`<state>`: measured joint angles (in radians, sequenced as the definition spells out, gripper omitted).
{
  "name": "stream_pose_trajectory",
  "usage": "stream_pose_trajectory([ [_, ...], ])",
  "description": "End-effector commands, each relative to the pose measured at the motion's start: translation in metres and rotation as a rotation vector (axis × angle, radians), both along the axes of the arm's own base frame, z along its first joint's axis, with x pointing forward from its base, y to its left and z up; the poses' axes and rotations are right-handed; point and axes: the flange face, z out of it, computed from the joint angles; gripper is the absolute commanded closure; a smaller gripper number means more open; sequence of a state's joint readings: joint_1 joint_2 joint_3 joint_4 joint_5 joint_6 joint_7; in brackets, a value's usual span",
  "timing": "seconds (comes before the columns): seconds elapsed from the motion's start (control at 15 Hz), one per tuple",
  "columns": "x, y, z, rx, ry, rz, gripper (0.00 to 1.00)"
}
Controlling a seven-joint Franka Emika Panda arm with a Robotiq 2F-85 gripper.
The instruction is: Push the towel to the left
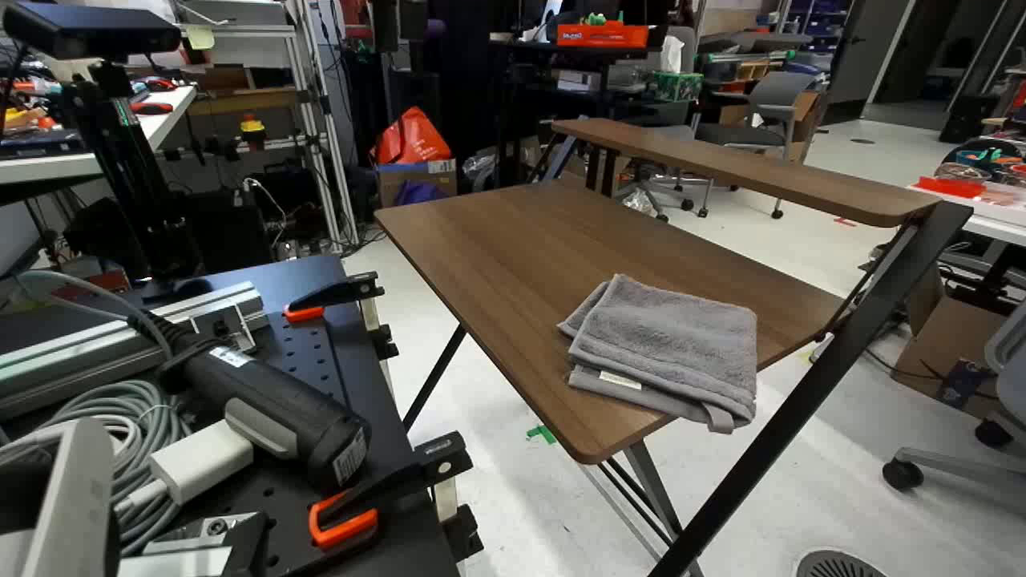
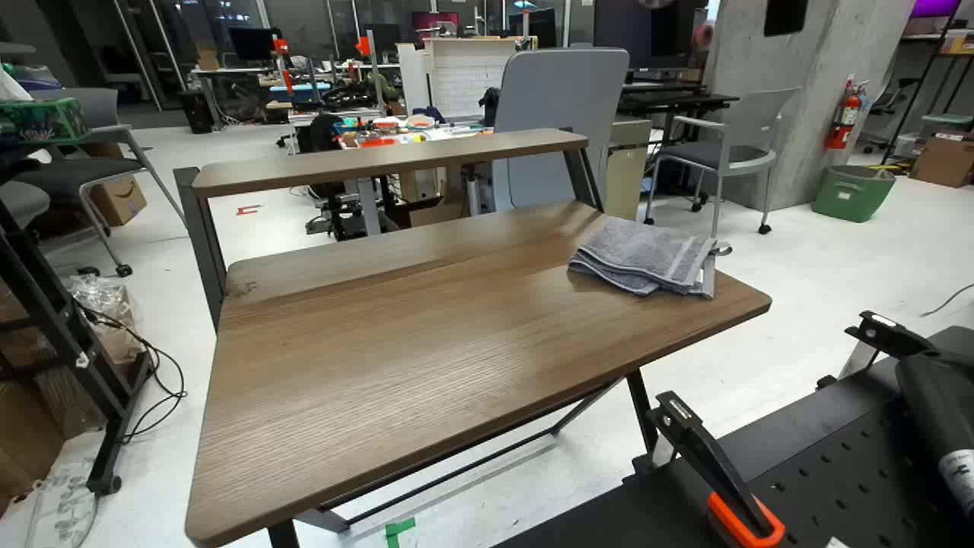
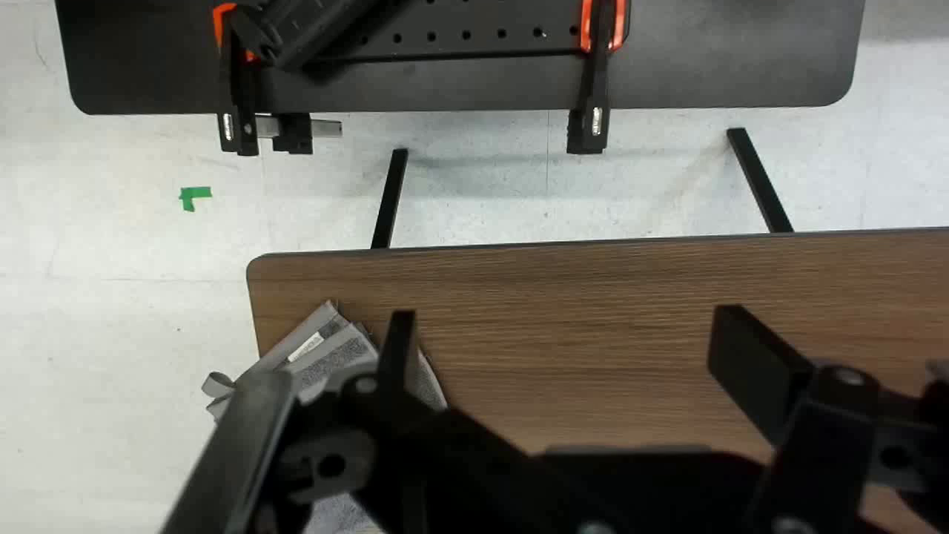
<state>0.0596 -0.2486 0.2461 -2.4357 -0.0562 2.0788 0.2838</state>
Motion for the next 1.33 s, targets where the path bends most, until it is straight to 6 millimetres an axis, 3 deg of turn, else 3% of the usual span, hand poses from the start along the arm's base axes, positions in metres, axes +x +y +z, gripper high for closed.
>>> stream_pose_trajectory([
  [0.0, 0.000, 0.000, 0.001, 0.000, 0.000, 0.000, 0.00],
  [0.27, 0.001, 0.000, 0.001, 0.001, -0.002, 0.000, 0.00],
  [0.4, 0.011, -0.010, 0.003, 0.014, -0.022, -0.041, 0.00],
  [0.8, 0.066, -0.077, -0.008, 0.072, -0.097, -0.297, 0.00],
  [1.0, 0.101, -0.111, -0.033, 0.098, -0.172, -0.467, 0.00],
  [1.27, 0.135, -0.143, -0.078, 0.111, -0.261, -0.677, 0.00],
])
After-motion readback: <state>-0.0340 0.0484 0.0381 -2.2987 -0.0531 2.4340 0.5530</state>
